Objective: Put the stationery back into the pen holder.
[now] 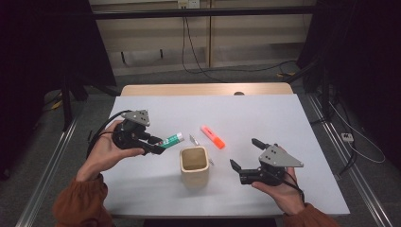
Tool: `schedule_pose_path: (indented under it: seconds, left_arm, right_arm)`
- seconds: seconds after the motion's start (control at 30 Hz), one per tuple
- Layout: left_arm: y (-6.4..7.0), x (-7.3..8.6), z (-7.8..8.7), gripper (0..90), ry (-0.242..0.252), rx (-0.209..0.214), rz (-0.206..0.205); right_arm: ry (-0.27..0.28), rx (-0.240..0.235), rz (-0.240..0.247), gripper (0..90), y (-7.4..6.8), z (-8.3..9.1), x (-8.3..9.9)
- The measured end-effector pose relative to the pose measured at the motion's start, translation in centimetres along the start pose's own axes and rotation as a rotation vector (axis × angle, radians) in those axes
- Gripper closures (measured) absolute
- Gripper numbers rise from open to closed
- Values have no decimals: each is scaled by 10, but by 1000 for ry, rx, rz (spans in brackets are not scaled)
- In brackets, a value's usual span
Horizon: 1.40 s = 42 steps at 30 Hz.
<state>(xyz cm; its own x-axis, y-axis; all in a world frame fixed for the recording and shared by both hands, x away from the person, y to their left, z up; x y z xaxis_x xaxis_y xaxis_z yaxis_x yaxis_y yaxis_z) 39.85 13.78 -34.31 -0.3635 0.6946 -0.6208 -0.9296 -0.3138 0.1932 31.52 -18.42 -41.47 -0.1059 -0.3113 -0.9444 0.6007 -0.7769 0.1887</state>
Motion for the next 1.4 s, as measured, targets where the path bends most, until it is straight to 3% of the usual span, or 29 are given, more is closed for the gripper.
schedule_pose_path:
  seconds: [0.27,0.5,0.83,0.93,0.97,1.0,1.1,1.23,1.4]
  left_arm:
    - [9,-21,-7,657,-11,3,-29]
    - [15,-35,-18,657,-41,39,-59]
    - [17,-56,-33,656,-74,46,-60]
    - [16,-61,-37,657,-94,53,-56]
    - [16,-63,-38,656,-99,27,-59]
    - [16,-64,-40,657,-103,49,-62]
    - [19,-69,-45,657,-116,49,-62]
    - [20,-76,-49,657,-127,39,-68]
    - [19,-82,-53,656,-143,47,-60]
  right_arm:
    - [27,-21,87,77,-9,-8,-25]
    - [26,-18,180,89,-20,-16,-31]
    - [41,-26,303,128,-31,-25,-46]
    - [38,1,376,147,-33,-28,-51]
    - [36,15,410,152,-34,-29,-52]
    - [35,27,441,160,-35,-29,-53]
    - [32,40,511,172,-38,-32,-56]
    - [-6,63,620,197,-42,-36,-54]
    - [-30,139,763,253,-45,-40,-55]
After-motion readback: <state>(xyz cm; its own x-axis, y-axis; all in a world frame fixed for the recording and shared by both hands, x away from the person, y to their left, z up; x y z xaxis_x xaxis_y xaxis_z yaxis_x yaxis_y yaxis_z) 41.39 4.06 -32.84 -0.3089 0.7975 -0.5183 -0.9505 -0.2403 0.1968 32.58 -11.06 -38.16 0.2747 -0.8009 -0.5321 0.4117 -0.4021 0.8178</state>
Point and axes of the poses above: each handheld gripper's, and its own axes: z roughly backward along the jaws, x roughly out of its underside, y roughly to its right, the point moved 4 cm from there along -z, roughly forward along the jaws, and after that the axes turned 6 degrees about z, right-handed, at the moved point
